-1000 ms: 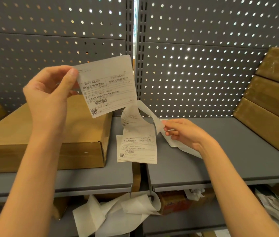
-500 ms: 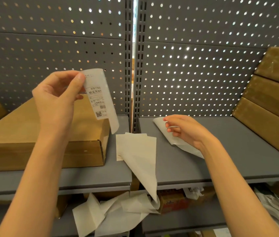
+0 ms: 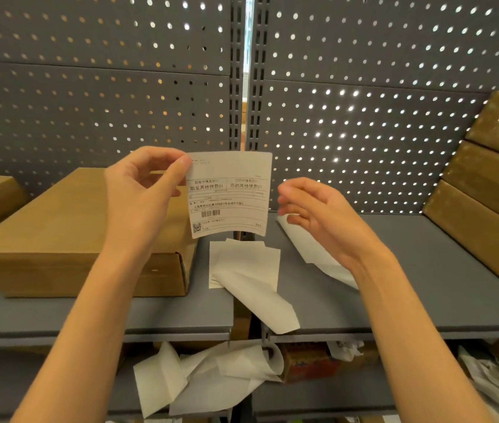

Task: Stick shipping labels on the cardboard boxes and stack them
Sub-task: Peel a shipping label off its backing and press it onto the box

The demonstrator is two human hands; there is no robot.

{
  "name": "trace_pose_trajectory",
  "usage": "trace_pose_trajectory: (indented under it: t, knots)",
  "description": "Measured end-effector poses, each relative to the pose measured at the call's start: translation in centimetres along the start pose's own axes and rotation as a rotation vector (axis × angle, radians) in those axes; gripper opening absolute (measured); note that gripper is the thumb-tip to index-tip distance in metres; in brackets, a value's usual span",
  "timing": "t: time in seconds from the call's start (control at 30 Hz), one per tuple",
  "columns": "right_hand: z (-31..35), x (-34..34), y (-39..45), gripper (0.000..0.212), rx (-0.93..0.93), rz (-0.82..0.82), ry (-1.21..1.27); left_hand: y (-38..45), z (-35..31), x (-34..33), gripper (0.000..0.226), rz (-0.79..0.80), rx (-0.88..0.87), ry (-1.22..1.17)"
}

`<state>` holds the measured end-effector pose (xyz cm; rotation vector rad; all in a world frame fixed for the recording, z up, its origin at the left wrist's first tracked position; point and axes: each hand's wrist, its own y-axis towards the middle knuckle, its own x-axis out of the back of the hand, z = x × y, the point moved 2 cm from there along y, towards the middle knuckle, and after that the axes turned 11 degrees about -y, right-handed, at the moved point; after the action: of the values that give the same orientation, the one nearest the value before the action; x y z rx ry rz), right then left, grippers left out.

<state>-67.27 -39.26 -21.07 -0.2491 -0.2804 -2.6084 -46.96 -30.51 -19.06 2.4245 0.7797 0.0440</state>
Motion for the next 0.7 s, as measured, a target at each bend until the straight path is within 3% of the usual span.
trace_pose_trajectory:
  t: [0.17, 0.33, 0.53, 0.7]
  knots:
    - [1.4, -1.7, -0.2, 0.020, 0.121, -0.027, -0.113, -0.5, -0.7, 0.5, 0.005, -0.016, 0.060, -0.028]
    - [1.0, -3.2, -0.1, 0.009, 0.190, -0.034, -0.150, -1.1, -1.2, 1.9, 0.005, 0.021, 0.110, -0.010]
    - [1.5, -5.0, 0.1, 0.008, 0.162, -0.009, -0.101, -0.8, -1.3, 4.1, 0.021, 0.056, 0.105, 0.059]
    - [2.5, -7.5, 0.9, 0.009, 0.141, -0.084, -0.114, 0.9, -0.5, 6.5, 0.026, 0.058, 0.101, 0.098]
